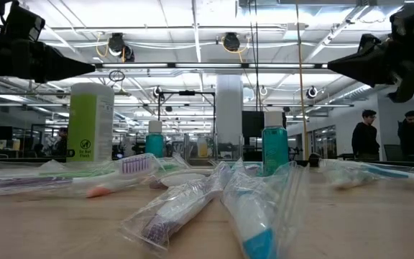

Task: Pick & Place toothbrushing station
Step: Put the right blue toothbrush into the transparent organizer

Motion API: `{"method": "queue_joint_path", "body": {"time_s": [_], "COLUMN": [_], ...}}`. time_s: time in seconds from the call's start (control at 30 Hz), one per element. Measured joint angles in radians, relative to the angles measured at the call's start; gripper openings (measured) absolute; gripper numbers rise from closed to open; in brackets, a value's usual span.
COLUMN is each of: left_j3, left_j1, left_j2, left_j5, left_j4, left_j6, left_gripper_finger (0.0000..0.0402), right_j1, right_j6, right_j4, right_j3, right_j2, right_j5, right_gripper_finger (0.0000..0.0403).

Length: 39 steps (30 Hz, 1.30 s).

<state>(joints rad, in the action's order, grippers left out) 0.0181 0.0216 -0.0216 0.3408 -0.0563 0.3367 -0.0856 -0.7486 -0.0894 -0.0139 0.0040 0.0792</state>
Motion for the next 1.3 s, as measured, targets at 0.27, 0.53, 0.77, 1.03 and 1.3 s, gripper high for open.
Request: {"method": "queue_joint_path", "body": {"time_s": [0.27, 0.53, 0.77, 1.03, 1.3], "left_j3": [0.000, 0.000, 0.000, 0.000, -0.001], "left_j1": [0.000, 0.000, 0.000, -0.001, 0.000], "left_j2": [0.000, 0.000, 0.000, 0.000, -0.016], "left_j5": [0.000, 0.000, -0.003, 0.072, 0.060], "left_j4": [0.000, -0.020, -0.174, -0.314, -0.254], "left_j6": [0.000, 0.000, -0.002, -0.079, -0.247], "left_gripper_finger": [0.0017, 0.0017, 0.0017, 0.0017, 0.0017], "right_j1": [0.000, 0.001, 0.000, 0.000, 0.001], "right_j6": [0.043, 0.295, 0.501, 0.685, 0.656], "right_j4": [-0.004, -0.127, -0.525, -0.164, -0.149], "right_j3": [0.000, 0.000, -0.023, -0.282, -0.418], "right_j2": [0.000, 0.005, 0.029, 0.255, 0.430], "right_j5": [-0.001, -0.031, 0.060, 0.115, -0.002], "right_gripper_finger": [0.0000, 0.0000, 0.0000, 0.0000, 0.0000]}}
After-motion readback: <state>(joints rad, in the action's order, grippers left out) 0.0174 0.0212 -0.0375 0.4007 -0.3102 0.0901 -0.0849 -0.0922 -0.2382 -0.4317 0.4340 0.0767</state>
